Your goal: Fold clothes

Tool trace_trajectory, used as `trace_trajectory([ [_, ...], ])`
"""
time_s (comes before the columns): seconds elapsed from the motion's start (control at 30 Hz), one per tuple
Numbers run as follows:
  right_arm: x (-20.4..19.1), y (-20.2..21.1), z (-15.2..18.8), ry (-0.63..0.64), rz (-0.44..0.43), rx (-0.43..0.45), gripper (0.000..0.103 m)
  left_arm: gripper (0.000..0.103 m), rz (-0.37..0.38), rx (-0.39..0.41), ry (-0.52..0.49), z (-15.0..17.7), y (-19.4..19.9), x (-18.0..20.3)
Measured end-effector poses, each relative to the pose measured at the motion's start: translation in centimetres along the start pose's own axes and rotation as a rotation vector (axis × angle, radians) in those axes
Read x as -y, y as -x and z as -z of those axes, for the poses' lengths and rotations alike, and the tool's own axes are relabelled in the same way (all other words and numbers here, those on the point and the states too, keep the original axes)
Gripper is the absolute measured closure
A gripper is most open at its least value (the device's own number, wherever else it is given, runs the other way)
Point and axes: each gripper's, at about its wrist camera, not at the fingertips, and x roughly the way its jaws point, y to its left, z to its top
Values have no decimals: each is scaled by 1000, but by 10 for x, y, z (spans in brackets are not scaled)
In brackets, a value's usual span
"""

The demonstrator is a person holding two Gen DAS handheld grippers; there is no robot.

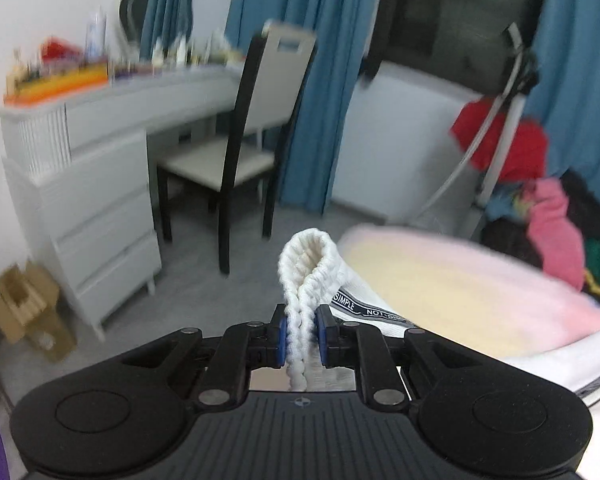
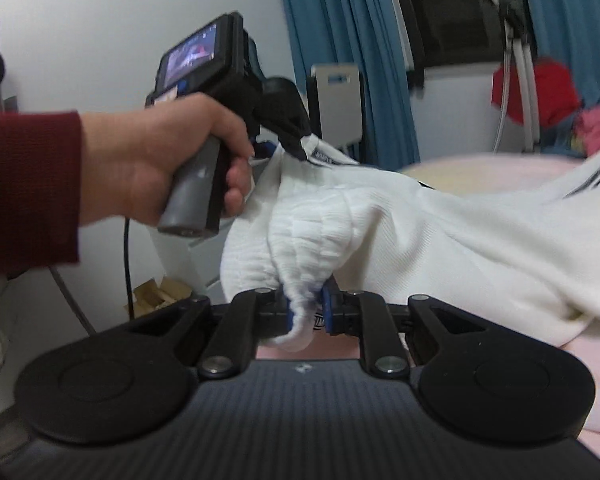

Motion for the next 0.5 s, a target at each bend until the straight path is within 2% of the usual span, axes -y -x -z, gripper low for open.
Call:
trace_trajectory([
  [0.07, 6, -7, 1, -4, -10, -35, 83, 81, -5, -30, 14, 9, -16, -4],
  [0.1, 8, -7, 1, -3, -16, -52, 78, 78, -6, -43, 20, 13, -20, -5],
  [0.13, 11, -8, 2, -2, -23, -68, 68, 69, -17, -46, 18, 15, -21, -6],
  [0.17, 14, -9, 2, -2, -29, -84, 62, 56, -26, -50, 15, 18, -19, -10],
  [0.2, 16, -10, 2, -1, -35, -101, 59, 49, -25, -64, 16, 18, -16, -11],
  [0.27, 21, -9, 1, 14, -41, -135, 57, 28, -21, -71, 20, 18, -6, -15],
  [0.33, 24, -1, 1, 22, -39, -162, 55, 19, -33, -36, 5, 16, 14, -13],
  [0.37, 24, 5, 2, 24, -34, -174, 54, 19, -34, -14, -10, 16, 28, -9],
  [0.43, 23, 12, 4, 59, 29, -194, 34, 19, -28, 25, -14, 21, 60, -1],
  [0.5, 20, 18, 9, 65, 75, -158, 32, 18, -21, 64, -13, 27, 92, 7],
])
